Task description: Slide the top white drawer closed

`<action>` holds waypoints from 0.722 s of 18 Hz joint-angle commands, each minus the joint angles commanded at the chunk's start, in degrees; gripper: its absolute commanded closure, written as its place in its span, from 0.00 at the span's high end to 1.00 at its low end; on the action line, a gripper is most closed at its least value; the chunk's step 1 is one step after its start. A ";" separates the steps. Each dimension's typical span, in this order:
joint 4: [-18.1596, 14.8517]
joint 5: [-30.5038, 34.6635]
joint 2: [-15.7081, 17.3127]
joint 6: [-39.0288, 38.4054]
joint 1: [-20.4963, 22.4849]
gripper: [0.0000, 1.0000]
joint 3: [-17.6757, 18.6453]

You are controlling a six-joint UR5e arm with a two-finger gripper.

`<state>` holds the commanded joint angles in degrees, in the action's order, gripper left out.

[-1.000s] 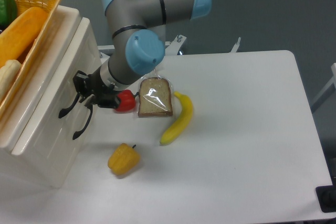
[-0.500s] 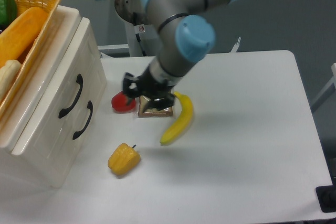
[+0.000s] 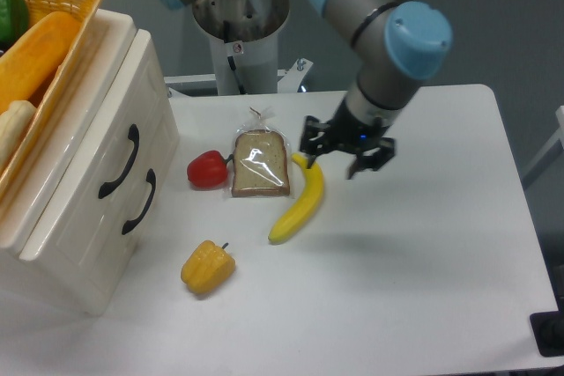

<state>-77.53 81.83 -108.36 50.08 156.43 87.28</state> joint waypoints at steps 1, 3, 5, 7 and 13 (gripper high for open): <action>0.62 0.09 -1.14 2.11 0.88 1.00 -0.62; 2.11 0.17 -2.73 6.41 2.90 1.00 -1.06; 7.27 0.35 -5.18 8.18 4.22 1.00 -1.41; 11.33 1.40 -8.17 8.37 5.28 1.00 -2.63; 13.36 3.43 -11.78 22.03 9.84 1.00 -4.75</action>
<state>-64.16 85.25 -120.14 72.11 166.28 82.53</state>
